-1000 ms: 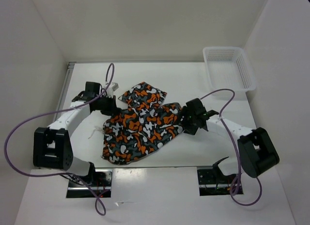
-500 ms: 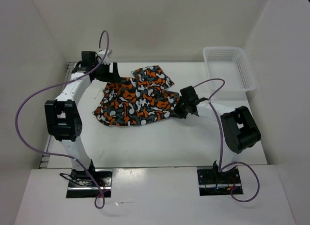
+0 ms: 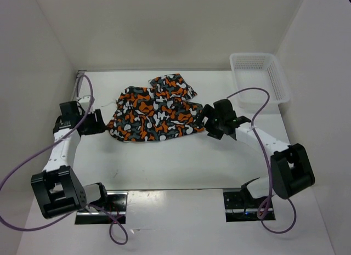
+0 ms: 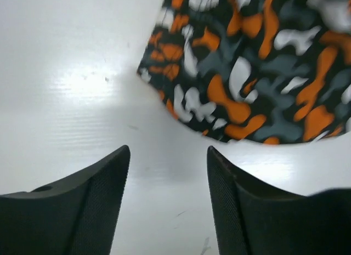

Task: Fold and stack the shorts
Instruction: Flatten the shorts out

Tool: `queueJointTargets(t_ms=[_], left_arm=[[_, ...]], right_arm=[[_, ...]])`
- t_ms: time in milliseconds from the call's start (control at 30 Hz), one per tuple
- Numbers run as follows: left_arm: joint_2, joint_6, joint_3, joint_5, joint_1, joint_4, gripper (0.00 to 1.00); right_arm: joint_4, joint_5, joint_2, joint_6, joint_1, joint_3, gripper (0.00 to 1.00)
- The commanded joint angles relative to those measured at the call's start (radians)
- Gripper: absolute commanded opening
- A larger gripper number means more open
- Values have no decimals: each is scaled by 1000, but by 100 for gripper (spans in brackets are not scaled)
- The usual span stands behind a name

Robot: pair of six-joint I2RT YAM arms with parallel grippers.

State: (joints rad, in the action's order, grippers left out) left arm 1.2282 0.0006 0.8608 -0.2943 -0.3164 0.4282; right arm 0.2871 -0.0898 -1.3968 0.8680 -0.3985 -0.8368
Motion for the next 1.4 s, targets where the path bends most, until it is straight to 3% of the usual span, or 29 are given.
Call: queueJointTargets(t_ms=[0, 67, 267, 400, 567, 667, 767, 833, 967, 1167, 1267, 1367], left_arm=[[57, -1, -51, -5, -1, -77, 78], [147, -1, -51, -44, -1, -106, 90], [254, -1, -71, -54, -1, -213, 90], [364, -1, -71, -198, -1, -305, 90], [429, -1, -91, -256, -1, -436, 84], [455, -1, -89, -282, -1, -471, 70], [452, -1, -25, -304, -1, -451, 17], [398, -1, 61, -350, -1, -401, 0], [256, -1, 197, -399, 30, -270, 0], [104, -1, 210, -476, 50, -175, 0], [51, -1, 210, -485, 50, -152, 0], [30, -1, 222, -500, 50, -126, 0]], right_arm=[[64, 54, 90, -47, 4, 8, 100], [75, 64, 110, -47, 4, 8, 100], [112, 64, 194, -60, 24, 33, 100], [112, 45, 217, -60, 24, 61, 100], [121, 36, 238, -60, 24, 71, 100], [130, 36, 248, -60, 24, 81, 100], [130, -4, 257, -60, 24, 100, 100], [95, -34, 257, -37, 24, 128, 100], [-38, -141, 194, 11, 24, 191, 100], [-241, -224, -46, 55, 0, 111, 98], [-337, -258, -183, 75, 0, 65, 91], [-381, -284, -315, 111, -13, 9, 76]])
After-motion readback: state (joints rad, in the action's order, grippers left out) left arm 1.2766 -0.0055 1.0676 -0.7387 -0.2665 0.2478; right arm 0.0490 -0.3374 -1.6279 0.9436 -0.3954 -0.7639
